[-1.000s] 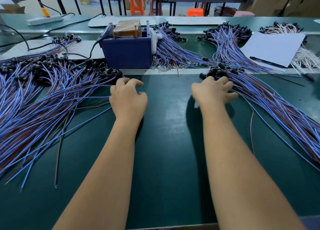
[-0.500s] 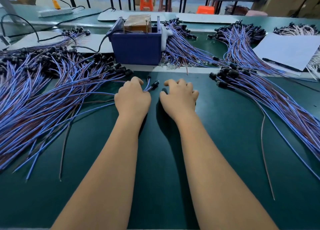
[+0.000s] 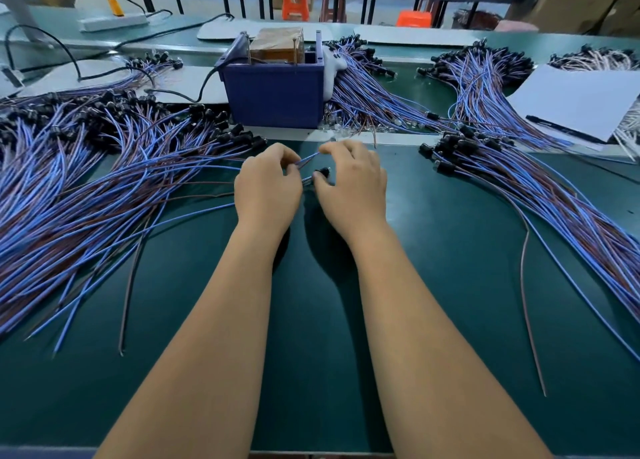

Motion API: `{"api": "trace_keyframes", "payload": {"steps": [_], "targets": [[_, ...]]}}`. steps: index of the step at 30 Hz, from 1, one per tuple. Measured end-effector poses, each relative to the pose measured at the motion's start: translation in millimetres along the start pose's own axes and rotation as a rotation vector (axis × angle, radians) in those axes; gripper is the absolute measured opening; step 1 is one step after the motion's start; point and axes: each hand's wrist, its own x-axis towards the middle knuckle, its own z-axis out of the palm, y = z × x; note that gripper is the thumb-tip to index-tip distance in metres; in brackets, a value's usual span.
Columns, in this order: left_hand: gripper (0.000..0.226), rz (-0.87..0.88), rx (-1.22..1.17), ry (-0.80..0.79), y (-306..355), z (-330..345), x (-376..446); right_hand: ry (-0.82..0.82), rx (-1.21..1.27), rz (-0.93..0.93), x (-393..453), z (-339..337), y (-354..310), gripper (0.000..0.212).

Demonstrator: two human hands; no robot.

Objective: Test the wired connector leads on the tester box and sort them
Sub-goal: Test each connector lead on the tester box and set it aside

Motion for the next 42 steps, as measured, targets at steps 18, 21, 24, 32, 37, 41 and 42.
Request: {"api": "trace_keyframes", "payload": {"steps": [18, 21, 24, 32, 37, 41, 42], "targets": [[0.019, 0.039, -0.309, 0.055, 9.3, 3.9, -4.9, 0.097, 0.458, 0.3, 3.4, -14.0, -2.6, 0.017], [0.026, -0.258, -0.514, -0.132, 12.4, 7.3, 3.3, -0.041, 0.719, 0.288, 1.1, -14.6, -7.5, 0.022], [0.029, -0.518, -1.045, -0.058, 14.1, -2.4, 12.9, -0.185, 0.739, 0.236, -0.8, -9.2, -7.6, 0.026], [0.026, -0.692, -1.838, 0.298, -19.5, -33.8, 24.1, -0.016, 0.563, 0.282, -1.2, -11.9, 1.4, 0.025], [0.027, -0.609, -1.021, 0.013, -5.5, -19.2, 23.0, -0.328, 1.053, 0.193, -0.8, -20.6, -0.8, 0.038], [0.025, -0.313, -0.518, -0.182, 2.5, -3.1, 9.8, -0.614, 1.256, 0.152, 0.3, -21.5, 0.5, 0.047], [0.025, -0.274, -0.508, -0.198, 3.2, -1.9, 8.3, -0.597, 1.246, 0.184, 0.3, -21.2, -0.6, 0.045]]}}
